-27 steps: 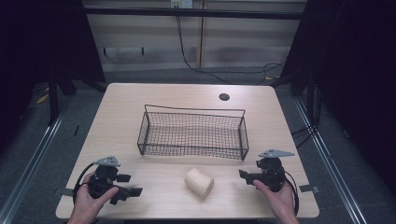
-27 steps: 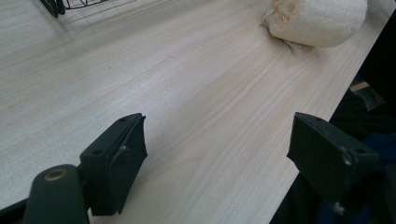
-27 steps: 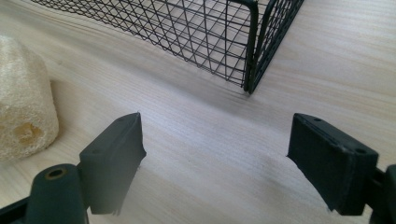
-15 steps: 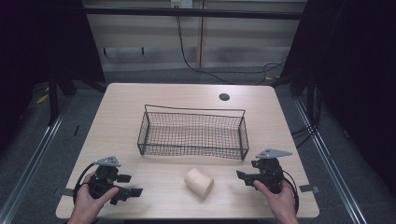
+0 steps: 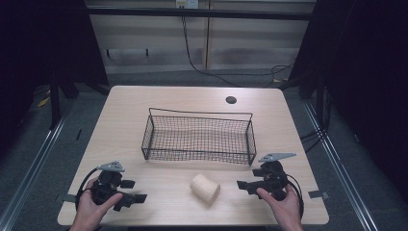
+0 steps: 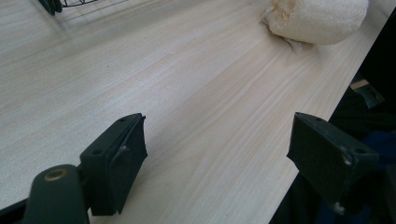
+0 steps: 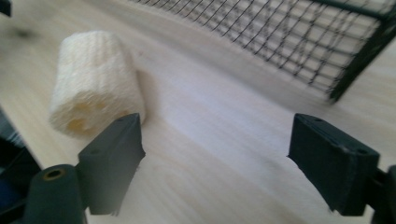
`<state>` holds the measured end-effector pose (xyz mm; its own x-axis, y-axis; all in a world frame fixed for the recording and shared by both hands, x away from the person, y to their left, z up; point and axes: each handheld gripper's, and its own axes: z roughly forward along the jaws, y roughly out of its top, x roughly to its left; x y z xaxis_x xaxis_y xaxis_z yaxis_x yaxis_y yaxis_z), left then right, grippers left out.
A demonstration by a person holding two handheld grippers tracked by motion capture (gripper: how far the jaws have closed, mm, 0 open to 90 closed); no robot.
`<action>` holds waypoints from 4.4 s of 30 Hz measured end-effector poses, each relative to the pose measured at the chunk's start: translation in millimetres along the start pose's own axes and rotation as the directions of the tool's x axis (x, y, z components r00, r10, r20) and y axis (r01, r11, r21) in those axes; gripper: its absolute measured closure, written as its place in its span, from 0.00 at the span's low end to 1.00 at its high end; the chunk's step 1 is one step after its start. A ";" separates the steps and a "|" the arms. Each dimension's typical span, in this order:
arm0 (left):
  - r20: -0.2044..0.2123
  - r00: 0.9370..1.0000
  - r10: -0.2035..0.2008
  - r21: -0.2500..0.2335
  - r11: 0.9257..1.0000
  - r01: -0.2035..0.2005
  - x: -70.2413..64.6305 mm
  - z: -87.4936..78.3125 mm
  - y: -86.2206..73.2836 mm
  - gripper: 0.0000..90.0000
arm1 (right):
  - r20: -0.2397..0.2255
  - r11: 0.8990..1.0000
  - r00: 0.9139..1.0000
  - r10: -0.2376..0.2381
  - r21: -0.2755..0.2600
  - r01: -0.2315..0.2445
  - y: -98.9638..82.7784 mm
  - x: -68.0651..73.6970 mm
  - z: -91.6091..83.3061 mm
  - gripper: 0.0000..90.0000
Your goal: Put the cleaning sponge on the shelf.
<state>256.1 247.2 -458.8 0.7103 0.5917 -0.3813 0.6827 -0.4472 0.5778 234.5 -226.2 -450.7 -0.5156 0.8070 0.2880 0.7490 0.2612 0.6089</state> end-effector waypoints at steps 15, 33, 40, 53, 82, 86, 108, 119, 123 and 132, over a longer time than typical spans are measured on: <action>-0.006 1.000 -0.006 -0.005 1.000 0.006 0.3 0.2 -0.2 0.21 | -0.033 0.998 0.999 0.006 0.056 -0.004 12.1 3.6 -7.2 0.18; -0.013 1.000 -0.005 -0.007 1.000 0.005 0.1 0.1 -0.4 0.21 | -0.086 0.984 0.994 -0.068 0.158 0.081 33.1 27.8 -9.4 0.20; -0.014 1.000 -0.007 -0.011 1.000 0.006 0.8 -0.6 -0.4 0.21 | -0.127 0.976 0.986 -0.104 0.178 0.125 44.8 35.3 -2.8 0.18; -0.009 1.000 -0.004 -0.008 1.000 0.003 0.7 -1.5 -0.3 0.21 | -0.184 0.951 0.973 -0.141 0.249 0.184 70.6 47.9 10.9 0.17; -0.006 1.000 -0.003 -0.011 1.000 0.003 0.2 -1.7 -0.7 0.21 | -0.243 0.842 0.957 -0.158 0.473 0.259 93.7 74.9 61.0 0.20; -0.007 1.000 -0.003 -0.012 1.000 0.003 0.1 -1.9 -0.7 0.21 | -0.252 0.834 0.955 -0.156 0.485 0.264 94.0 74.7 66.7 0.24; -0.004 1.000 -0.003 -0.012 1.000 0.003 0.1 -2.0 -0.7 0.21 | -0.252 0.758 0.954 -0.160 0.588 0.282 94.6 77.4 93.4 0.25; -0.004 1.000 -0.007 -0.014 1.000 0.007 0.3 -2.5 -0.8 0.21 | -0.246 0.723 0.955 -0.167 0.627 0.288 91.7 80.6 108.0 0.26; -0.001 1.000 -0.005 -0.014 1.000 0.005 0.8 -3.1 -0.8 0.21 | -0.246 0.718 0.956 -0.160 0.636 0.284 91.6 81.6 111.1 0.26; -0.001 1.000 -0.005 -0.014 1.000 0.005 0.7 -3.2 -0.9 0.21 | -0.242 0.714 0.957 -0.161 0.640 0.282 90.5 83.0 109.8 0.28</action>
<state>255.5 250.1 -457.3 0.7065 0.5949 -0.3833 0.6840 -0.4348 0.5858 305.2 -77.4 -452.9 -0.7147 0.6020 0.3561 0.6561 0.7535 0.0430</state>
